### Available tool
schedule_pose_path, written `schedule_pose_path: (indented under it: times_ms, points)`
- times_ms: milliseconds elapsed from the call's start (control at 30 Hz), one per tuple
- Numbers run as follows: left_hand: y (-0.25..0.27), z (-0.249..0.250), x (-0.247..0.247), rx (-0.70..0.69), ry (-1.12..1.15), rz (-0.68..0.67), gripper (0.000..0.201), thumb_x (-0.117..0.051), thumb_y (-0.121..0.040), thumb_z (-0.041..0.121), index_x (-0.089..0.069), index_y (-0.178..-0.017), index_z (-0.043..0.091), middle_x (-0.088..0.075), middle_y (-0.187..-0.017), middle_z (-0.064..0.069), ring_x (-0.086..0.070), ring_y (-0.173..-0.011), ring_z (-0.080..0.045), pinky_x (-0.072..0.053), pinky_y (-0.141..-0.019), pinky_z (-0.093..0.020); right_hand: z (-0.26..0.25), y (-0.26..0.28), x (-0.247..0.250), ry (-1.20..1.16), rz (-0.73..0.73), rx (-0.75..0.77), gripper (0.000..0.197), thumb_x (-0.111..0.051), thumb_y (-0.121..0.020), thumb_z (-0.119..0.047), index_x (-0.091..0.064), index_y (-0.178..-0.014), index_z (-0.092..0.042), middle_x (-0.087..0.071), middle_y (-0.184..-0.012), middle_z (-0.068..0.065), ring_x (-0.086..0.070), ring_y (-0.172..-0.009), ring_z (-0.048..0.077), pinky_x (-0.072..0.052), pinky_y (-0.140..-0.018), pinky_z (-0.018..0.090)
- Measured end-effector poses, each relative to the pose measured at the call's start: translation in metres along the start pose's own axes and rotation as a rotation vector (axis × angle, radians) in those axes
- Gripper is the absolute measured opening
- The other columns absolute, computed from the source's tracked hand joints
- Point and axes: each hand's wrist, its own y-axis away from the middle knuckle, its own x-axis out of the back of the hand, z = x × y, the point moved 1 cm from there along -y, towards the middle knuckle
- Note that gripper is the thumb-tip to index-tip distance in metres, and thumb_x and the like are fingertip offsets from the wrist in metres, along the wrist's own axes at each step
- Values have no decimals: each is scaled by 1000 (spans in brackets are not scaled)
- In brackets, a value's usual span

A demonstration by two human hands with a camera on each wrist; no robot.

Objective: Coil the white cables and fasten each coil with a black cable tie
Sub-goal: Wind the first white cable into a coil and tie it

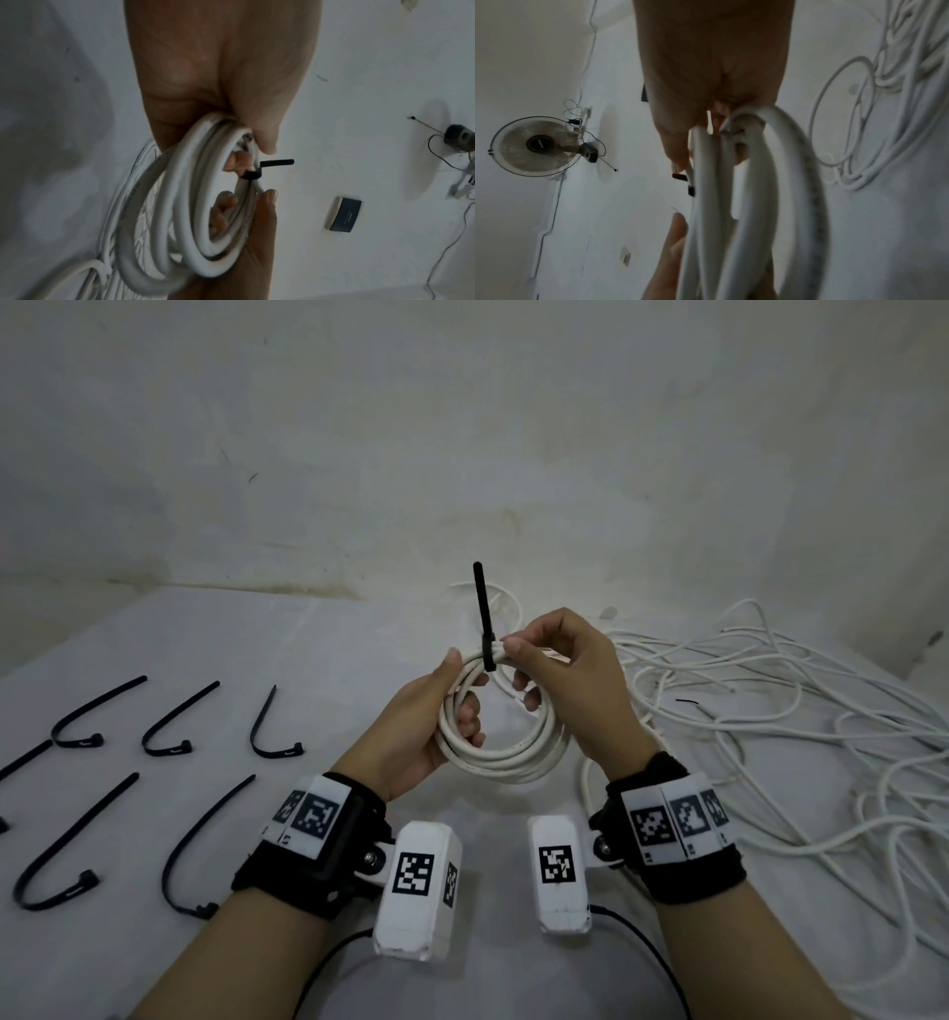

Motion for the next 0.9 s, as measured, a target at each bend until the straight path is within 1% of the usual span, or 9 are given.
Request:
schedule_pose_path:
  times_ms: [100,233,367,433,500,600,700,767,900]
  points:
    - [-2,-4,3,47,-23,18,46,-30,-100,45,-62,-96,12,-53,-60,1,-51,-53,-12,-49,-59,-25,5,2,-1,-67,92,27,19,-72,-81,-6,-58,-88,4,-66,-79,10,-54,-53,13,-43,-42,24]
    - [-3,-2,3,3,110,26,41,-28,-102,35,-58,-98,7,-47,-57,3,-47,-50,-10,-46,-62,-26,11,2,-5,-56,103,-57,21,-69,-86,-20,-64,-91,-1,-65,-78,16,-54,-49,11,-46,-43,23]
    - [-2,3,2,-56,123,47,38,-29,-103,32,-56,-103,5,-49,-62,1,-51,-53,-10,-50,-63,-25,15,2,-11,-60,77,-45,24,-59,-93,-27,-69,-88,-6,-50,-55,1,-45,-40,12,-43,-44,26]
    - [-1,6,0,-86,22,77,31,-29,-103,31,-52,-108,11,-55,-73,-3,-60,-62,-13,-53,-68,-30,16,-1,-14,-131,139,-37,28,-59,-93,-27,-66,-91,0,-46,-50,-4,-43,-40,11,-42,-45,27]
    - [2,10,-1,-126,-90,103,24,-28,-103,32,-46,-115,24,-57,-79,-4,-64,-71,-15,-53,-75,-34,15,-6,-20,-191,179,-42,29,-59,-93,-28,-64,-93,1,-43,-47,-7,-42,-39,10,-41,-44,27]
    - [4,20,0,-205,-142,146,24,-28,-104,28,-43,-120,37,-54,-74,-2,-63,-70,-14,-52,-71,-29,12,-14,-33,-216,184,-45,35,-56,-94,-32,-63,-95,2,-42,-48,-7,-42,-40,9,-40,-47,28]
    - [3,44,11,-220,-114,232,26,-28,-105,23,-47,-121,30,-49,-71,-1,-59,-62,-11,-50,-63,-25,7,-25,-50,-233,121,-72,41,-43,-99,-39,-65,-90,-7,-47,-53,0,-49,-44,13,-42,-47,26]
    - [1,63,25,-218,-113,287,27,-28,-105,21,-47,-123,24,-47,-68,0,-55,-60,-11,-48,-61,-25,7,-34,-63,-280,77,-129,49,-33,-101,-42,-65,-87,-8,-55,-58,4,-58,-50,16,-50,-53,28]
    - [0,100,67,-221,-178,389,27,-27,-105,19,-47,-123,21,-44,-67,-1,-51,-59,-12,-46,-63,-26,22,-51,-87,-328,32,-254,39,-35,-103,-32,-63,-91,-9,-62,-73,6,-63,-63,14,-55,-61,26]
